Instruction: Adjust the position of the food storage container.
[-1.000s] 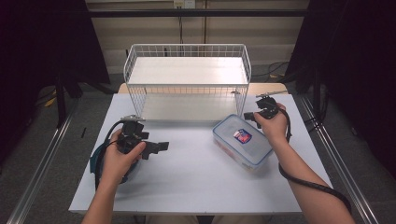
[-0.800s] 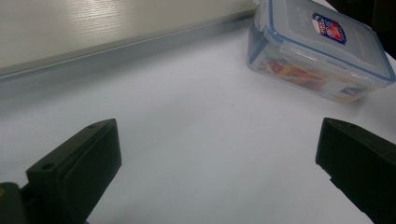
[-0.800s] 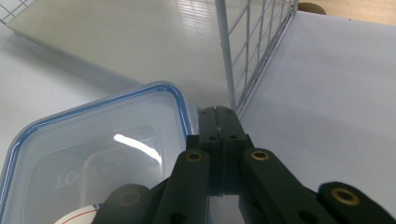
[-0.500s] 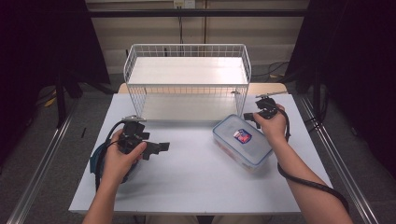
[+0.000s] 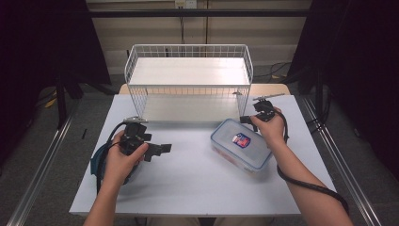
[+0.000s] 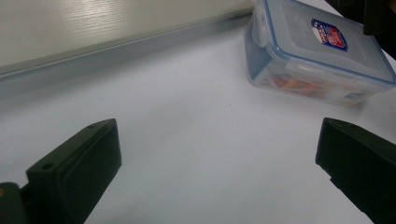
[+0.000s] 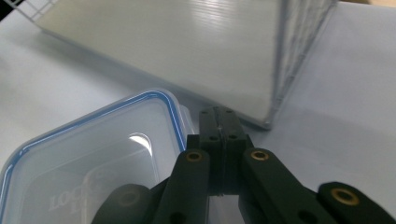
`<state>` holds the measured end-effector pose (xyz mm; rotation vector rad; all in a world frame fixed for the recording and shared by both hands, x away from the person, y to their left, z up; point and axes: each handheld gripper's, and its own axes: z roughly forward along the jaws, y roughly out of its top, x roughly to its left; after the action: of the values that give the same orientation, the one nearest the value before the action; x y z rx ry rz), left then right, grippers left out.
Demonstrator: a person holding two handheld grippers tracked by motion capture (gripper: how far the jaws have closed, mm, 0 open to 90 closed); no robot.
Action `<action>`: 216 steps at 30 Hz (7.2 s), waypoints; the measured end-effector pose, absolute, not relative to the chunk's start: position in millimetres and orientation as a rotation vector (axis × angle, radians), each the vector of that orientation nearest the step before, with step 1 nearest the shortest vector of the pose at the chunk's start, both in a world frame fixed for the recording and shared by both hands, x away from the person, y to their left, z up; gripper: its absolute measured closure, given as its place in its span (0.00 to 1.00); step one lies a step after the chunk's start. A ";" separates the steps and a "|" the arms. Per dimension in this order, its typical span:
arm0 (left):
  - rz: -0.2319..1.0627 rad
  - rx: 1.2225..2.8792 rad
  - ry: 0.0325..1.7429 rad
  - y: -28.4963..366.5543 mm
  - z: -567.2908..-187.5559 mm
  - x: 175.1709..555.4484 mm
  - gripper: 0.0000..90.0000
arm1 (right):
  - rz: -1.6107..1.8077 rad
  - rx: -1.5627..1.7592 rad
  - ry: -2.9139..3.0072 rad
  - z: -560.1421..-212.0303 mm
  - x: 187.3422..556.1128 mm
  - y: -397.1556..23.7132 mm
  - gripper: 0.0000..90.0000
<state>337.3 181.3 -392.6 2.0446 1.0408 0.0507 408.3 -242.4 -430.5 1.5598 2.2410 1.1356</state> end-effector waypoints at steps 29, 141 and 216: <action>0.040 2.033 1.044 179.6 -393.8 336.5 0.00 | 1.152 1.503 2.316 -431.1 406.5 -226.7 1.00; -0.006 2.106 1.045 138.4 -420.8 349.9 0.00 | 1.191 1.605 2.266 -458.6 313.6 -261.2 1.00; -0.275 1.853 1.270 121.1 -455.2 358.4 0.15 | 1.758 2.063 1.965 -475.7 315.6 -231.0 0.50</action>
<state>358.4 121.1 -455.2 1.8531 1.2698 -0.2749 315.6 -231.0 -475.7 2.0634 1.9649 1.7580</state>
